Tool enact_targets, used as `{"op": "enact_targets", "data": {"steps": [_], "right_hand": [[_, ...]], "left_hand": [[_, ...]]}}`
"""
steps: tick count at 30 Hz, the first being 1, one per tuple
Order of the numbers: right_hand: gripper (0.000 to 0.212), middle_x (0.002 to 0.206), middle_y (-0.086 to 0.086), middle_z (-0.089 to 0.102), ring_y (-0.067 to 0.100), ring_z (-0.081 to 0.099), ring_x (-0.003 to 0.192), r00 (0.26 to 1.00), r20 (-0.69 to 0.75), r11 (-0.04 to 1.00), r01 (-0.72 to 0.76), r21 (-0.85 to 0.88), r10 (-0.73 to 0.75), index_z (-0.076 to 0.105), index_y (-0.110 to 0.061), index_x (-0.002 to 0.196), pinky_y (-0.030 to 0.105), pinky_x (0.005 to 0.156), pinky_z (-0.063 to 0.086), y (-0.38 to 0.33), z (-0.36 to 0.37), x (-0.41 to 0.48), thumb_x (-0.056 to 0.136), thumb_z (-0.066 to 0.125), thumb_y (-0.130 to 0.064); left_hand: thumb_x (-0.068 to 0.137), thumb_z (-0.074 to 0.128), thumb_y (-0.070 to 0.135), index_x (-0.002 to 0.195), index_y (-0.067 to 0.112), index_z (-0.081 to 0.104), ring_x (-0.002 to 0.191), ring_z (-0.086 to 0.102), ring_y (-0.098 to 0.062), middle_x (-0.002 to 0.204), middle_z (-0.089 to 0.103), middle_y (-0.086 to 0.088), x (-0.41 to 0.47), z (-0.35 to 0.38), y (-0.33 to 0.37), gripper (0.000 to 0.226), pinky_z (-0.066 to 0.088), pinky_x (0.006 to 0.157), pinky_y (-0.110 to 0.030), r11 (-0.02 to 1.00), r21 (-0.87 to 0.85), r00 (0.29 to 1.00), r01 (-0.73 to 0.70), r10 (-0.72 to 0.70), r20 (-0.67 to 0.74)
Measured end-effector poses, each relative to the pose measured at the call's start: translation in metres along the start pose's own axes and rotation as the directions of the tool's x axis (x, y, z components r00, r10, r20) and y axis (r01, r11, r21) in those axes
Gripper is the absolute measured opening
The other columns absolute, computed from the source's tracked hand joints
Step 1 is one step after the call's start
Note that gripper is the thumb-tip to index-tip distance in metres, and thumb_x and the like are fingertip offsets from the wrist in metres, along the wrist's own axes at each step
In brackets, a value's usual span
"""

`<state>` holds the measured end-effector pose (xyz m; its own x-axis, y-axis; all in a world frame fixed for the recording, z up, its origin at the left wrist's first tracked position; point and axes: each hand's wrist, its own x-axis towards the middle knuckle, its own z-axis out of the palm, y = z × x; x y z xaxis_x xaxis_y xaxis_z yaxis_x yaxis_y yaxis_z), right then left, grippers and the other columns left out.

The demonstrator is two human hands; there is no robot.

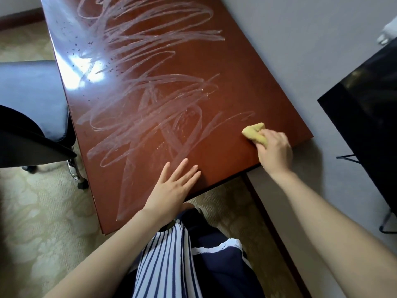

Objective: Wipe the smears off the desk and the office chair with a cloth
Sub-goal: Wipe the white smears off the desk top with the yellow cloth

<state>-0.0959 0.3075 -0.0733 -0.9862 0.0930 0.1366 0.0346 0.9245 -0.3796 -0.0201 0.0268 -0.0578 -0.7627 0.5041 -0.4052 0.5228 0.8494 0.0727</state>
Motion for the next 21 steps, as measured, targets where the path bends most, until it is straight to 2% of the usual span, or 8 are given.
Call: {"op": "enact_targets", "data": {"steps": [2,4,7,9,15,18,21], "right_hand": [[0.021,0.103,0.011,0.066,0.032,0.052,0.093,0.997,-0.032,0.997,-0.075,-0.021,0.074,0.065,-0.007,0.104,0.032,0.07,0.037,0.006,0.002,0.022,0.085,0.066,-0.014],[0.023,0.108,0.01,0.064,0.03,0.051,0.097,0.983,-0.077,0.985,-0.171,-0.017,0.169,0.062,-0.01,0.109,0.032,0.071,0.037,0.007,0.006,0.041,0.088,0.064,-0.018],[0.027,0.119,0.007,0.059,0.027,0.049,0.108,0.936,-0.12,0.944,-0.33,0.018,0.33,0.059,-0.016,0.117,0.035,0.08,0.041,-0.006,0.015,0.061,0.09,0.062,-0.019],[0.031,0.125,0.005,0.057,0.027,0.047,0.112,0.926,-0.107,0.932,-0.363,0.025,0.363,0.057,-0.018,0.121,0.037,0.086,0.041,-0.021,0.024,0.066,0.09,0.061,-0.017],[0.033,0.126,0.002,0.059,0.026,0.048,0.108,0.998,-0.015,0.997,-0.055,0.048,0.056,0.06,-0.018,0.124,0.034,0.087,0.036,-0.064,0.048,0.038,0.09,0.059,-0.015],[0.032,0.119,0.004,0.064,0.029,0.053,0.102,0.993,0.01,0.985,0.112,0.128,-0.114,0.066,-0.013,0.117,0.038,0.086,0.041,-0.071,0.047,0.01,0.086,0.062,-0.007],[0.036,0.11,0.007,0.068,0.031,0.059,0.092,0.953,0.025,0.937,0.293,0.19,-0.302,0.071,-0.01,0.109,0.041,0.082,0.049,-0.059,0.038,-0.018,0.076,0.071,0.003]], "left_hand": [[0.092,0.032,0.063,0.15,0.023,-0.012,0.136,-0.033,-0.019,0.159,-0.013,0.007,0.002,-0.001,0.001,0.083,-0.033,0.1,-0.043,1.0,0.013,0.999,-0.018,0.018,0.037],[0.094,0.033,0.061,0.151,0.022,-0.011,0.136,-0.03,-0.016,0.159,-0.012,0.006,0.004,-0.002,0.002,0.081,-0.034,0.098,-0.042,1.0,0.015,0.998,-0.022,0.021,0.057],[0.096,0.035,0.055,0.151,0.022,-0.01,0.141,-0.024,-0.015,0.159,-0.01,0.006,0.005,-0.005,0.0,0.078,-0.028,0.102,-0.044,0.999,0.031,0.996,-0.039,0.036,0.078],[0.097,0.034,0.053,0.151,0.022,-0.009,0.144,-0.019,-0.016,0.159,-0.01,0.006,0.006,-0.006,-0.001,0.076,-0.025,0.105,-0.045,0.998,0.042,0.994,-0.051,0.047,0.094],[0.099,0.037,0.045,0.152,0.024,-0.005,0.146,-0.011,-0.013,0.16,-0.007,0.007,0.01,-0.011,-0.004,0.071,-0.014,0.114,-0.042,0.997,0.024,0.99,-0.075,0.072,0.118],[0.099,0.039,0.04,0.152,0.025,-0.004,0.147,-0.007,-0.011,0.16,-0.006,0.009,0.01,-0.011,-0.009,0.071,-0.008,0.116,-0.041,0.996,0.004,0.986,-0.09,0.088,0.144],[0.099,0.039,0.038,0.153,0.026,-0.002,0.147,-0.005,-0.011,0.16,-0.004,0.009,0.012,-0.013,-0.012,0.068,-0.007,0.117,-0.039,0.994,-0.011,0.983,-0.106,0.106,0.15]]}}
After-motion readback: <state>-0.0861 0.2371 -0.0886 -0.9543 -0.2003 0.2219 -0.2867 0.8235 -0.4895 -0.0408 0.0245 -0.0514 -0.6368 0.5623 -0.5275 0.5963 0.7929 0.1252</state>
